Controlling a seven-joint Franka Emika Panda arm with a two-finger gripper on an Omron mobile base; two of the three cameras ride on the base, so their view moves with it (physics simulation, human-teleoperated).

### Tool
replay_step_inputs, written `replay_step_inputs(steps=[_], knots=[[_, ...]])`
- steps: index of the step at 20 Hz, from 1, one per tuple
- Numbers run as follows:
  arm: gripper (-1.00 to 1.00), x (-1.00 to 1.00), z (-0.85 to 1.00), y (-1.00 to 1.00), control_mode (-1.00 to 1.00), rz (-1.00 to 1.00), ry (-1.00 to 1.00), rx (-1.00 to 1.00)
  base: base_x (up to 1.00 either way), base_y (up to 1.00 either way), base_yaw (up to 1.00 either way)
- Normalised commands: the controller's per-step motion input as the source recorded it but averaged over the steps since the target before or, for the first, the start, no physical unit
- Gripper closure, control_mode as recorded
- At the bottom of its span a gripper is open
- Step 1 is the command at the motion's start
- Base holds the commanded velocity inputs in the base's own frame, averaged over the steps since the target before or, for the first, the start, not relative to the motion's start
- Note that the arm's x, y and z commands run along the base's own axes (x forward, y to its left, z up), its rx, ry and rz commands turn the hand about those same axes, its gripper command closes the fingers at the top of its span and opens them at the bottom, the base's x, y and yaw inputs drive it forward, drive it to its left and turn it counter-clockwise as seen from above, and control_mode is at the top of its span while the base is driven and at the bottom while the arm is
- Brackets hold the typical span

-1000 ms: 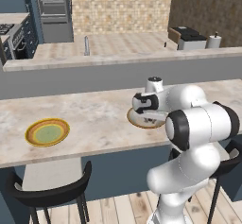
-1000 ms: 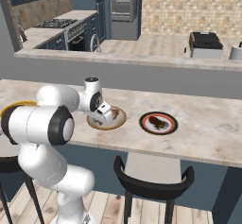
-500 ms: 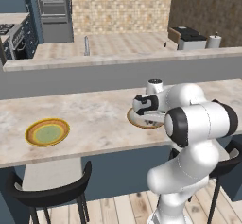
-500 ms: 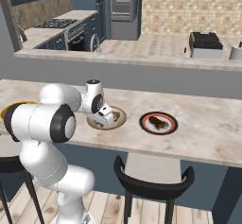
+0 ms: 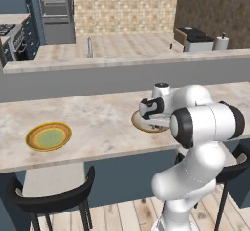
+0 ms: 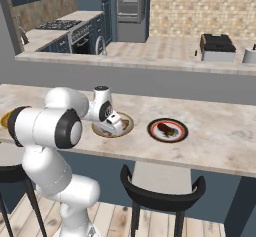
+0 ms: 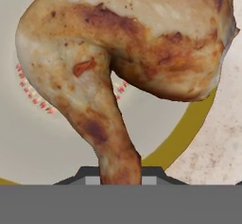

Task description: Pick the chicken drumstick and sweet potato from their plates and place them in the bowl. Then put the bowl in the fridge.

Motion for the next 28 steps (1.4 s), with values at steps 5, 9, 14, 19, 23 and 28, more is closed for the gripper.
replay_step_inputs(steps=[5,9,14,19,23,28], knots=[[1.0,0.08,-0.08,-0.07,-1.0,0.0,0.02,0.0,0.0,0.0,0.0],[1.0,0.13,-0.04,-0.05,-1.0,0.0,0.0,0.0,0.0,0.0,0.0],[1.0,0.16,0.0,0.0,-1.0,0.0,0.0,0.0,0.0,0.0,0.0],[1.0,0.22,0.0,0.0,-1.0,0.01,0.0,0.0,0.0,0.0,0.0],[1.0,0.2,-0.03,0.02,-1.0,0.01,0.0,0.0,0.0,0.0,0.0],[1.0,0.09,-0.19,0.07,-1.0,0.0,0.03,0.0,0.0,0.0,0.0]])
